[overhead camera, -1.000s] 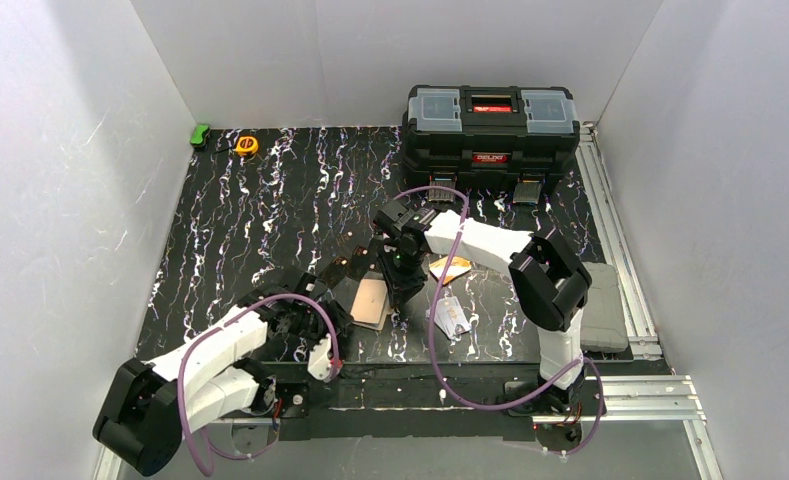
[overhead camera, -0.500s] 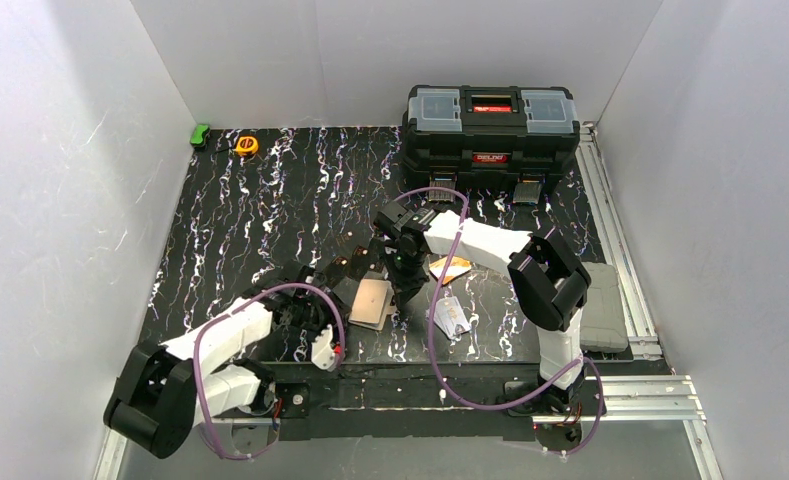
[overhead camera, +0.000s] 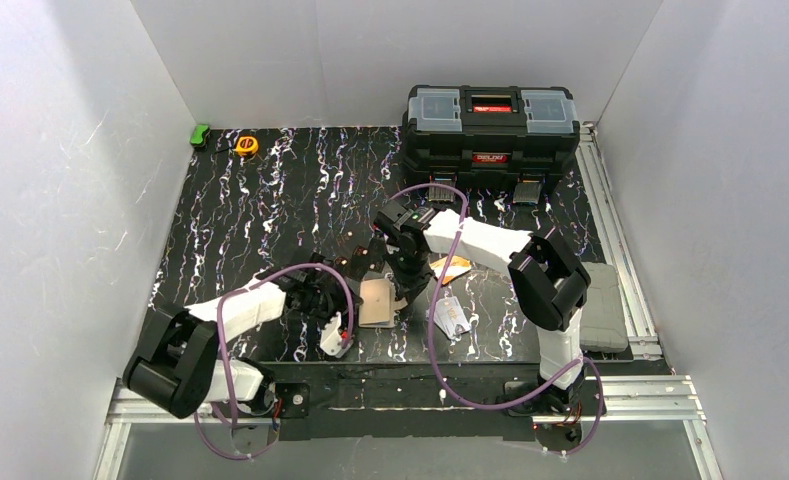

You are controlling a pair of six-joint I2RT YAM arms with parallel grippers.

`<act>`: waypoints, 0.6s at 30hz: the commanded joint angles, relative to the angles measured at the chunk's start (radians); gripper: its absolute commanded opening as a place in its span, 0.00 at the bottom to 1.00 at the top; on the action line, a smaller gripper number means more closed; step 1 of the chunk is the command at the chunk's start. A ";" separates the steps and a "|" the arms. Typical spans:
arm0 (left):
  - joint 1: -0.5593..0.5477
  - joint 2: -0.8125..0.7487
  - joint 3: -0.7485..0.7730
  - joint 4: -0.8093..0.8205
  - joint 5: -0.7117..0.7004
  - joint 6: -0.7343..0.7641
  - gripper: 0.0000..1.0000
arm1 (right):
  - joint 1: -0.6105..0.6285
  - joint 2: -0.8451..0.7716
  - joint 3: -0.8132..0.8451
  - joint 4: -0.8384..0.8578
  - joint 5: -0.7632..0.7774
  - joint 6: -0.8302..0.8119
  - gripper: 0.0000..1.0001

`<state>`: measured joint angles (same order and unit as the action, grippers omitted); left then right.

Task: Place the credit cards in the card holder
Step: Close the card holder at the center of the board.

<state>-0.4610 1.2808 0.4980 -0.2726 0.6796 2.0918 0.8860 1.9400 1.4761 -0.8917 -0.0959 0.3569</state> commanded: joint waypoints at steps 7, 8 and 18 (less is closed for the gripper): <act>-0.046 0.097 0.053 -0.034 0.095 0.276 0.39 | -0.010 0.012 0.062 0.034 -0.074 -0.063 0.01; -0.051 0.103 0.058 -0.041 0.094 0.281 0.39 | -0.014 0.016 0.066 0.039 -0.084 -0.064 0.01; -0.062 0.130 0.080 -0.176 0.072 0.349 0.32 | -0.026 0.094 0.111 0.090 -0.176 -0.068 0.01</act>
<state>-0.5148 1.3983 0.5846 -0.3061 0.7338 2.0975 0.8696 1.9965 1.5276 -0.8387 -0.2218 0.3073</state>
